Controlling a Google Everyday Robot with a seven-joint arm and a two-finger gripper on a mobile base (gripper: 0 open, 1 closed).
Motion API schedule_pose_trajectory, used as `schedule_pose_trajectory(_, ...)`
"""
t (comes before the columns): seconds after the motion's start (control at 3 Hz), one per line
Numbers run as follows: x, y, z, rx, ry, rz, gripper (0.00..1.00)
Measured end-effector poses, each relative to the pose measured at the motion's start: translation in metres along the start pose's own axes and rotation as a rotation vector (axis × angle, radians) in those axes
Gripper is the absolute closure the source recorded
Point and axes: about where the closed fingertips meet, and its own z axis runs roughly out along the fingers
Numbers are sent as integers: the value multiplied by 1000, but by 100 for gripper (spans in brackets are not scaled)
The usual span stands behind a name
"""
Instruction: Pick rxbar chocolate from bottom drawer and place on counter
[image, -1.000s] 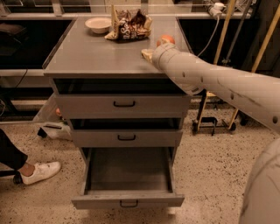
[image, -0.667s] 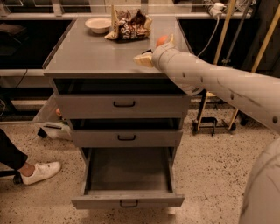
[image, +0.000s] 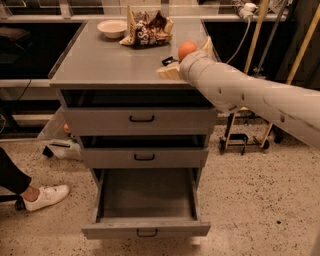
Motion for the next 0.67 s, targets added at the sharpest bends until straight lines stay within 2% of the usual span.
schedule_pose_trajectory(0.33, -7, -11, -54, 37, 22, -39, 0)
schedule_pose_trajectory(0.67, -10, -21, -124, 94, 60, -66, 0)
